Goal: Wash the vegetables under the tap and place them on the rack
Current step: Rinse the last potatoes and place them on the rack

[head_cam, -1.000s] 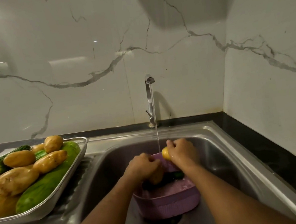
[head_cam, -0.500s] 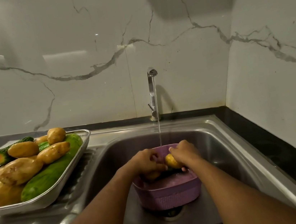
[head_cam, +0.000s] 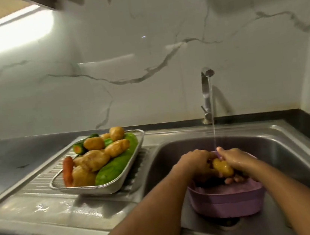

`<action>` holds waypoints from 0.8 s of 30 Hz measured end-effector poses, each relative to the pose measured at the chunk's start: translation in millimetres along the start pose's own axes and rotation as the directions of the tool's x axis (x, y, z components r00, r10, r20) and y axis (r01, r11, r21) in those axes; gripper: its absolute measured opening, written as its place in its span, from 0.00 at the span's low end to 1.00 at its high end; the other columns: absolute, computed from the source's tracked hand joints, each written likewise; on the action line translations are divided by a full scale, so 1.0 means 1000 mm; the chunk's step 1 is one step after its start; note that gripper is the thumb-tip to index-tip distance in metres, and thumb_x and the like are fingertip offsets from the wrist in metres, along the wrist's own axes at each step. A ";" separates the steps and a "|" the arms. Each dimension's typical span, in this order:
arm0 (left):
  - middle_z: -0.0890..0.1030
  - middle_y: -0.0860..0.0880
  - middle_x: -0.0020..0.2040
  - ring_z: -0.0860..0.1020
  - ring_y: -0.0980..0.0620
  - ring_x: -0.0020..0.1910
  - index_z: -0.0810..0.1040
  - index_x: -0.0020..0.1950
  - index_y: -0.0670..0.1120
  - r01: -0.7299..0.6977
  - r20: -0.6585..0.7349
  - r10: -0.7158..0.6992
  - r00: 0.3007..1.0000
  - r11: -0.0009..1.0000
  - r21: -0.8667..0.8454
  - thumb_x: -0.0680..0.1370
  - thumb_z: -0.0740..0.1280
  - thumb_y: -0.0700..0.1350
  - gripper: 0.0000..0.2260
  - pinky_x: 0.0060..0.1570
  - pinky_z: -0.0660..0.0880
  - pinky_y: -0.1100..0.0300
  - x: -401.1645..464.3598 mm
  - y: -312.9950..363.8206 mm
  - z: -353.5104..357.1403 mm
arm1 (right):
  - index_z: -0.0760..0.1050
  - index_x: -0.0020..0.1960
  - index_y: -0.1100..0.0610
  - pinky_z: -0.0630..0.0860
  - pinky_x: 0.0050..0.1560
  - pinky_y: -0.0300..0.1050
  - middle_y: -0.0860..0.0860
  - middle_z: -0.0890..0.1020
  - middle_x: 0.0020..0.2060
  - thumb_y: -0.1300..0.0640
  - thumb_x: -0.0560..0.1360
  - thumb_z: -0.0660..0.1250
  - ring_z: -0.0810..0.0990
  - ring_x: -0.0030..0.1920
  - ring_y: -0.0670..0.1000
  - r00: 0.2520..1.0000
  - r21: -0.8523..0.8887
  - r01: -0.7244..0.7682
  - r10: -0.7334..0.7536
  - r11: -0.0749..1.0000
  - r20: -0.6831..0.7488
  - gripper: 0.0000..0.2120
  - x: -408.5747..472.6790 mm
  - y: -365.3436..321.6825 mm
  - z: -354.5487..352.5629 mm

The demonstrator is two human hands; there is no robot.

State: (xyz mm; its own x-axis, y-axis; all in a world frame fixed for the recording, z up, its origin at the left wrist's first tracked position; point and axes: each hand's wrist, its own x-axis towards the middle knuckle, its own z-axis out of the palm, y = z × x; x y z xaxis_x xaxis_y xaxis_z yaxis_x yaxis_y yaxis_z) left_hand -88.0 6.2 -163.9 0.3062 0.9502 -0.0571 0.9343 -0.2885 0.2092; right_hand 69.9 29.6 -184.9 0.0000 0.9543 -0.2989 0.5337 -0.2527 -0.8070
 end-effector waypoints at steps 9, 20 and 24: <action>0.80 0.49 0.67 0.78 0.45 0.64 0.71 0.75 0.56 0.010 -0.273 0.021 0.962 0.993 0.114 0.76 0.73 0.60 0.29 0.63 0.76 0.46 -0.029 -0.024 -0.087 | 0.73 0.70 0.61 0.73 0.29 0.41 0.62 0.85 0.43 0.37 0.85 0.51 0.87 0.34 0.61 0.993 0.060 0.042 -0.036 0.997 -0.109 0.31 0.016 0.012 -0.008; 0.82 0.53 0.60 0.80 0.51 0.55 0.75 0.72 0.57 0.341 -0.430 -0.122 0.895 0.809 0.480 0.78 0.72 0.58 0.23 0.53 0.75 0.55 -0.083 -0.145 -0.184 | 0.72 0.70 0.62 0.74 0.30 0.41 0.60 0.86 0.43 0.42 0.86 0.53 0.86 0.33 0.59 0.993 0.009 0.046 -0.045 0.999 -0.106 0.26 0.002 0.002 -0.006; 0.81 0.54 0.60 0.79 0.52 0.54 0.70 0.77 0.59 0.243 -0.280 -0.076 0.957 0.735 0.633 0.81 0.69 0.53 0.24 0.49 0.76 0.59 -0.069 -0.163 -0.179 | 0.74 0.66 0.62 0.74 0.30 0.41 0.60 0.86 0.42 0.42 0.86 0.54 0.86 0.32 0.59 0.992 0.007 0.047 -0.046 0.999 -0.115 0.25 0.001 0.004 -0.007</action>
State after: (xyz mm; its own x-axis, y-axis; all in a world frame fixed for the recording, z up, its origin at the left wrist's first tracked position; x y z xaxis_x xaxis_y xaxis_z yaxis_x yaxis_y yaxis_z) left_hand -294.2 9.0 -19.0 0.1714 0.9641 0.2026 0.8764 -0.0553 -0.4785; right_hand 77.9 30.8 -185.1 0.0727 0.9770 -0.2004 0.5273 -0.2082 -0.8237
